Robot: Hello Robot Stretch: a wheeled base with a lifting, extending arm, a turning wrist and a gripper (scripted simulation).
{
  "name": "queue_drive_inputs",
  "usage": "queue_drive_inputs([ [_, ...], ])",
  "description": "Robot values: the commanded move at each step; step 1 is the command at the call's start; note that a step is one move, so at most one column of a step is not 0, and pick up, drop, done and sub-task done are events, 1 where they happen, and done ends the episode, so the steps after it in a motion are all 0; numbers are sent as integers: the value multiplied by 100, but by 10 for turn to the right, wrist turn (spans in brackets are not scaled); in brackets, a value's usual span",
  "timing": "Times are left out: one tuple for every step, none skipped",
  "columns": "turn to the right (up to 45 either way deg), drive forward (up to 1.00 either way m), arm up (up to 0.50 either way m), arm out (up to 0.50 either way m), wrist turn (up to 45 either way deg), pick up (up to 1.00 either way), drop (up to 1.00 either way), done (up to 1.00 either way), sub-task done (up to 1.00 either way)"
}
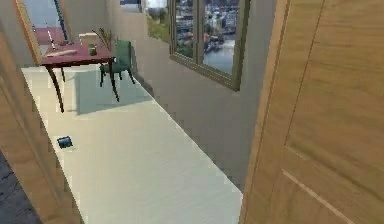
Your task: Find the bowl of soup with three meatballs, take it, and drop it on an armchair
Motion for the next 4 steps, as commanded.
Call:
queue_drive_inputs([
  [-60,0,0,0,0,0,0,0,0],
  [0,55,0,0,0,0,0,0,0],
  [-420,0,0,0,0,0,0,0,0],
  [0,45,0,0,0,0,0,0,0],
])
